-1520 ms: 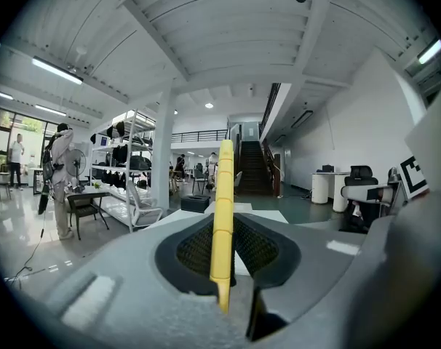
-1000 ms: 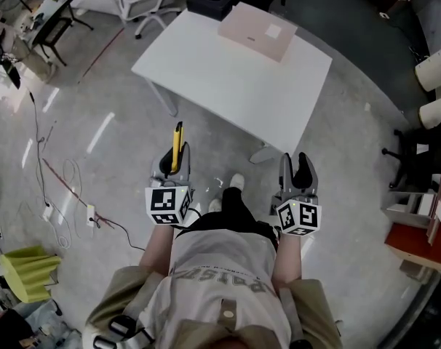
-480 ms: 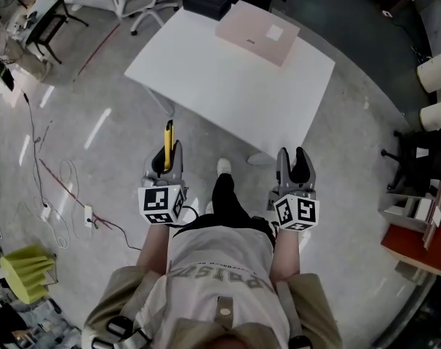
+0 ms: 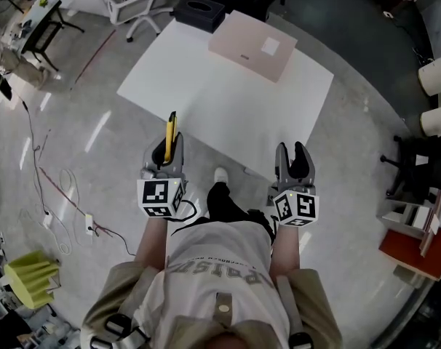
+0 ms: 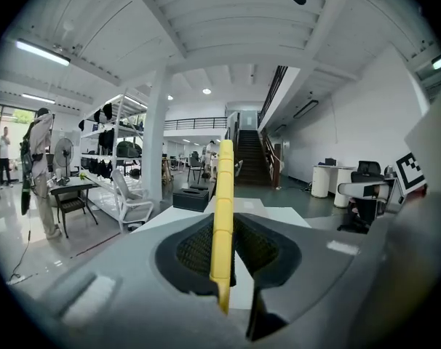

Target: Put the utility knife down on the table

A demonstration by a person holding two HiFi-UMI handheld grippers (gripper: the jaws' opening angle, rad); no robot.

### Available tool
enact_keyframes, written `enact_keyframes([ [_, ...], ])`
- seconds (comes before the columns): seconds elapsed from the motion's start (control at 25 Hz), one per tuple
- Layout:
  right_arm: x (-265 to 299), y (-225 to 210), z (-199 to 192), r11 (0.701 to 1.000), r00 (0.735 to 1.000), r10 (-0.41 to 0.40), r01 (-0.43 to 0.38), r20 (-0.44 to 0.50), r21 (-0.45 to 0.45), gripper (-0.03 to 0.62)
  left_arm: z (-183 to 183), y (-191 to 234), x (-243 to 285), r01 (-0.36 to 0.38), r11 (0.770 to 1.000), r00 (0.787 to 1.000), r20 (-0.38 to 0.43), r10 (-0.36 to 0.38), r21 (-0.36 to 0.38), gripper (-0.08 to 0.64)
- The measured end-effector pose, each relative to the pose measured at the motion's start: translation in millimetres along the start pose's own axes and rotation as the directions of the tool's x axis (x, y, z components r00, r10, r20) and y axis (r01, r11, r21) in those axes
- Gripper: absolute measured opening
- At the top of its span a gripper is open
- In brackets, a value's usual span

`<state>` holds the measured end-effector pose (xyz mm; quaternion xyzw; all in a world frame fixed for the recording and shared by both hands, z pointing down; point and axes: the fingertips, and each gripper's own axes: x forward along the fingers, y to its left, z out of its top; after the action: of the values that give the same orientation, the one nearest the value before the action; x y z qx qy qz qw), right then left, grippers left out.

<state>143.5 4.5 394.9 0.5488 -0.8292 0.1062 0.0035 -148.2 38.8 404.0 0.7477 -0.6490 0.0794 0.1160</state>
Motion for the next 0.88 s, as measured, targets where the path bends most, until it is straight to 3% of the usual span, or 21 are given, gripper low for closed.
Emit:
enact_keyframes([
  [0.52,73.5,-34.2,9.2,0.993,0.993,0.105,-0.107,-0.046,-0.046,0.184,6.5,-35.8,104.9,0.158,0.983,0.983,-0.111,-0.147,0.093,0.067],
  [0.88,94.5,-40.2,-10.5,0.99,0.985,0.117,-0.126,-0.124,-0.067,0.184,-15.5,-59.5,147.6,0.307,0.945,0.935,-0.221,-0.276,0.117,0.067],
])
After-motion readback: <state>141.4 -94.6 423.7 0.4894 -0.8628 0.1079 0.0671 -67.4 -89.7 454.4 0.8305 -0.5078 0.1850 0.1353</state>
